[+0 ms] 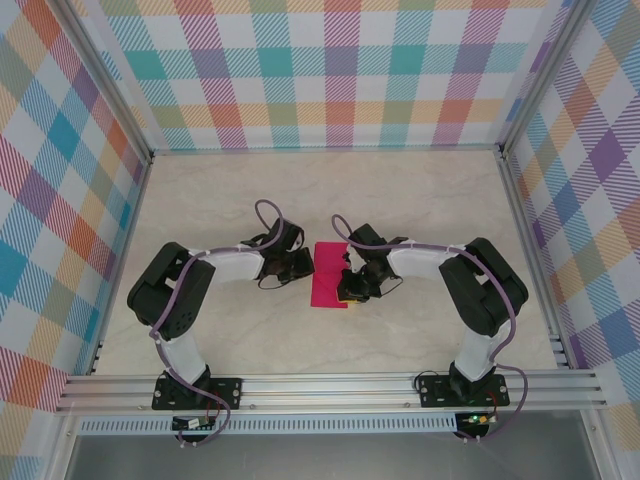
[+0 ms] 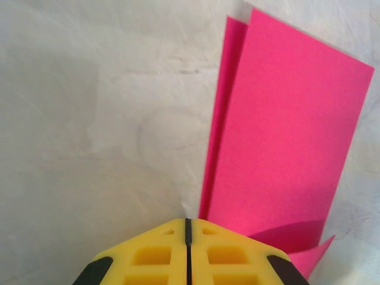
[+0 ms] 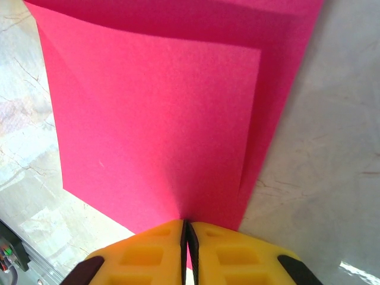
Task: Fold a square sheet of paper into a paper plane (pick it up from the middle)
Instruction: Fold the triangle a second time at the center of the table.
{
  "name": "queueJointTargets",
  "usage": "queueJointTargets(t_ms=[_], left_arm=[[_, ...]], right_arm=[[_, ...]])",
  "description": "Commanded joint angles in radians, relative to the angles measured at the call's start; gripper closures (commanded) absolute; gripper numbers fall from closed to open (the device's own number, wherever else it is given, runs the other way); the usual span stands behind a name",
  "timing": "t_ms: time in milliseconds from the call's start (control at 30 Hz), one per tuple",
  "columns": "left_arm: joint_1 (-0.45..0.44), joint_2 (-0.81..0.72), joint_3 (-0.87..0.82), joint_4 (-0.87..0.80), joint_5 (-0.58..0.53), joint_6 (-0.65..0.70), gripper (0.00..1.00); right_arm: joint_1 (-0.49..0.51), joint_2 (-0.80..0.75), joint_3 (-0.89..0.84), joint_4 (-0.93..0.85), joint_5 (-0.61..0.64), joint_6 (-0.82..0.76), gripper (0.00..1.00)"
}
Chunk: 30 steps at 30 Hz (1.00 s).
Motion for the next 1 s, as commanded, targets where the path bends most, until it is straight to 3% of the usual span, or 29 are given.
queueJointTargets(t_ms=[0, 300, 600, 967], left_arm=[[0.021, -0.025, 0.042, -0.076, -0.028, 0.069, 0.92], [-0.051, -0.153, 0.012, 0.013, 0.029, 0.019, 0.91], [-0.104, -0.039, -0.026, 0.13, 0.099, -0.063, 0.92], [-0.104, 0.034, 0.008, 0.01, -0.028, -0.004, 0.94]], right_arm=[[-0.004, 0.06, -0.033, -0.129, 0.127, -0.011, 0.86], [-0.004, 0.068, -0.028, -0.125, 0.118, -0.001, 0.87], [-0.004, 0.083, -0.022, -0.121, 0.11, 0.007, 0.87], [-0.004, 0.061, -0.021, -0.099, 0.085, 0.007, 0.87]])
